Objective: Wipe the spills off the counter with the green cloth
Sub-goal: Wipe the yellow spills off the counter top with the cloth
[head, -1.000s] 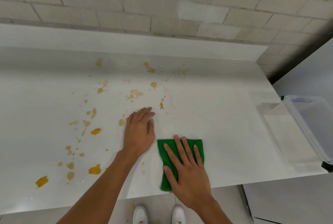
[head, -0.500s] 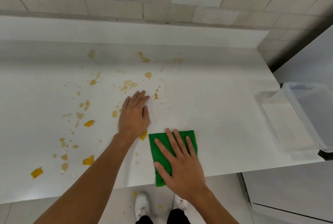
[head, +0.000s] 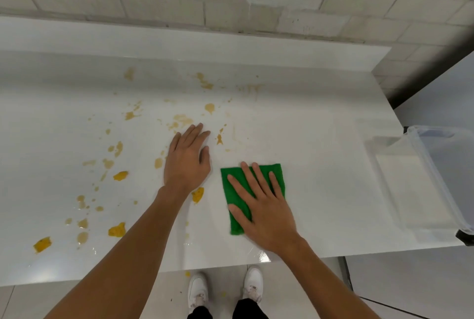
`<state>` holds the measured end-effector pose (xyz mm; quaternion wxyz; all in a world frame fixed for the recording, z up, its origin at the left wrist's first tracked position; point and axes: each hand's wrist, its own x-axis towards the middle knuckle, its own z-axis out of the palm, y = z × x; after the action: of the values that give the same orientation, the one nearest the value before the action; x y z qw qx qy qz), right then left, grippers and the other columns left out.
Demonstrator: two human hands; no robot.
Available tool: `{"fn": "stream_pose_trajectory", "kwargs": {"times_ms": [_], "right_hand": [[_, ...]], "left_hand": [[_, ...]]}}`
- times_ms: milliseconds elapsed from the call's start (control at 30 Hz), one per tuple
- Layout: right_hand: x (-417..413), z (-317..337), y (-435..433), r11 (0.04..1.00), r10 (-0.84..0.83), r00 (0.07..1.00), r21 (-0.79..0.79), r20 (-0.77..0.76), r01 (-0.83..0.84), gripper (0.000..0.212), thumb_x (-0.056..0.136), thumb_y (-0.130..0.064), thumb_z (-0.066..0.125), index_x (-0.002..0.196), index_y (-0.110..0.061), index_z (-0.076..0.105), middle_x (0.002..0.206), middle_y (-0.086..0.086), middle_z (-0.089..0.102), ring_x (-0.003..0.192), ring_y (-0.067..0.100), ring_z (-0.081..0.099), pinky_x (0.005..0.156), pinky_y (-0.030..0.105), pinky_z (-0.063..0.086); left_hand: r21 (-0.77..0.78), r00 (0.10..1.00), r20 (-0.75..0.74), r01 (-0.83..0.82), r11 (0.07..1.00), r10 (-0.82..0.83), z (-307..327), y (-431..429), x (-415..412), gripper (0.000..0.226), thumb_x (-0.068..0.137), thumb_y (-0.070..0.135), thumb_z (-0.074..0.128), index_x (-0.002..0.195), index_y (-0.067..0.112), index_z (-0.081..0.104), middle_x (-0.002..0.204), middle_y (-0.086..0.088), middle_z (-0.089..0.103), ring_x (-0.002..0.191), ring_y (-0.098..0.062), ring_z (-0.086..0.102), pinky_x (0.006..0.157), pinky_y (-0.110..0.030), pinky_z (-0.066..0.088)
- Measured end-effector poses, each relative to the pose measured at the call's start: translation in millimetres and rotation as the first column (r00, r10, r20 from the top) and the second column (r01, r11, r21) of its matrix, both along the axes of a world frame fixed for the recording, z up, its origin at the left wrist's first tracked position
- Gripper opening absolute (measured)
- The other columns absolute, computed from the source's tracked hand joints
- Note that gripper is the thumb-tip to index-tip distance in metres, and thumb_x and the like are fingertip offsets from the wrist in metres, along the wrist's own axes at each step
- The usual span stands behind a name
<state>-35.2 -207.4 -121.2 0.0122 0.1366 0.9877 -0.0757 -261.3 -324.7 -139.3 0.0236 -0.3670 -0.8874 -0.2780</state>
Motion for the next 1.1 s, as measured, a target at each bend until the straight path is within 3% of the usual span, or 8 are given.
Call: {"fn": "stream_pose_trajectory", "kwargs": {"times_ms": [67, 300, 567, 733, 867, 933, 1000, 1100], "right_hand": [[21.3, 3.3, 21.8, 1.000, 0.021, 1.000, -0.012, 0.019, -0.021, 0.066, 0.111, -0.064, 0.028, 0.170, -0.040, 0.010, 0.179, -0.007, -0.008, 0.165, 0.019, -0.009, 0.132, 0.058, 0.010], [-28.1, -5.1, 64.5, 0.945, -0.327, 0.944, 0.000, 0.033, 0.327, 0.071, 0.106, -0.070, 0.008, 0.170, -0.040, 0.002, 0.178, -0.004, -0.015, 0.164, 0.023, -0.017, 0.132, 0.058, 0.002], [-3.2, -0.7, 33.0, 1.000, -0.020, 1.000, -0.011, -0.014, 0.020, 0.067, 0.111, -0.064, 0.024, 0.170, -0.038, 0.010, 0.180, -0.005, -0.006, 0.166, 0.020, -0.009, 0.133, 0.058, 0.008], [-8.7, -1.7, 69.2, 0.980, -0.200, 0.979, 0.000, 0.023, 0.201, 0.067, 0.108, -0.068, 0.015, 0.169, -0.042, 0.003, 0.178, -0.008, -0.014, 0.164, 0.018, -0.017, 0.133, 0.055, 0.002], [-35.1, -0.5, 69.1, 0.977, -0.210, 0.976, -0.021, 0.059, 0.212, 0.073, 0.104, -0.068, 0.007, 0.170, -0.036, 0.001, 0.178, -0.004, -0.017, 0.164, 0.021, -0.019, 0.133, 0.054, -0.004], [-32.4, 0.9, 62.5, 0.954, -0.293, 0.956, -0.069, 0.007, 0.293, 0.077, 0.104, -0.065, 0.011, 0.171, -0.027, 0.009, 0.179, 0.001, -0.007, 0.165, 0.022, -0.010, 0.134, 0.051, -0.002], [-25.9, 0.4, 53.6, 0.898, -0.435, 0.895, -0.128, -0.100, 0.422, 0.079, 0.105, -0.061, 0.022, 0.167, -0.013, 0.029, 0.177, 0.010, 0.020, 0.164, 0.029, 0.013, 0.134, 0.053, 0.011], [-21.9, -7.4, 51.3, 0.896, -0.445, 0.884, -0.071, -0.143, 0.439, 0.075, 0.107, -0.058, 0.028, 0.162, -0.008, 0.041, 0.170, 0.015, 0.034, 0.159, 0.035, 0.028, 0.131, 0.054, 0.022]], "left_hand": [[0.010, 1.000, -0.012, -0.008, 1.000, 0.009, 1.0, 0.4, -0.1, 0.051, 0.101, 0.028, 0.043, 0.149, 0.018, 0.057, 0.163, -0.001, 0.045, 0.154, -0.018, 0.035, 0.128, -0.046, 0.022], [0.009, 1.000, -0.013, -0.027, 1.000, 0.028, 2.8, 2.2, 1.3, 0.052, 0.099, 0.030, 0.043, 0.148, 0.019, 0.057, 0.163, 0.001, 0.045, 0.154, -0.016, 0.035, 0.128, -0.045, 0.022], [0.012, 0.999, -0.011, -0.030, 0.999, 0.031, 4.1, 1.5, 2.0, 0.052, 0.100, 0.030, 0.043, 0.148, 0.019, 0.057, 0.163, 0.002, 0.045, 0.154, -0.016, 0.034, 0.129, -0.042, 0.020], [0.019, 0.999, -0.010, -0.033, 0.999, 0.033, 2.8, 1.6, 1.4, 0.051, 0.100, 0.030, 0.044, 0.149, 0.020, 0.057, 0.164, 0.003, 0.044, 0.154, -0.015, 0.034, 0.129, -0.043, 0.021], [0.003, 1.000, -0.005, -0.015, 1.000, 0.015, 2.5, 0.8, 1.1, 0.052, 0.102, 0.031, 0.041, 0.150, 0.020, 0.055, 0.165, 0.002, 0.042, 0.155, -0.015, 0.032, 0.129, -0.045, 0.021], [0.010, 1.000, 0.010, -0.021, 1.000, 0.021, 2.5, 1.4, -0.8, 0.052, 0.101, 0.030, 0.042, 0.150, 0.020, 0.056, 0.164, 0.002, 0.042, 0.155, -0.016, 0.032, 0.129, -0.045, 0.020], [0.026, 0.999, 0.020, -0.033, 0.999, 0.033, 1.7, 2.9, -1.2, 0.051, 0.099, 0.029, 0.044, 0.146, 0.019, 0.059, 0.162, 0.000, 0.046, 0.153, -0.018, 0.037, 0.128, -0.046, 0.023], [0.008, 0.999, 0.014, -0.044, 0.999, 0.044, 2.1, 8.4, -7.1, 0.049, 0.097, 0.029, 0.046, 0.141, 0.017, 0.063, 0.159, -0.002, 0.050, 0.149, -0.023, 0.042, 0.125, -0.047, 0.027]]}}
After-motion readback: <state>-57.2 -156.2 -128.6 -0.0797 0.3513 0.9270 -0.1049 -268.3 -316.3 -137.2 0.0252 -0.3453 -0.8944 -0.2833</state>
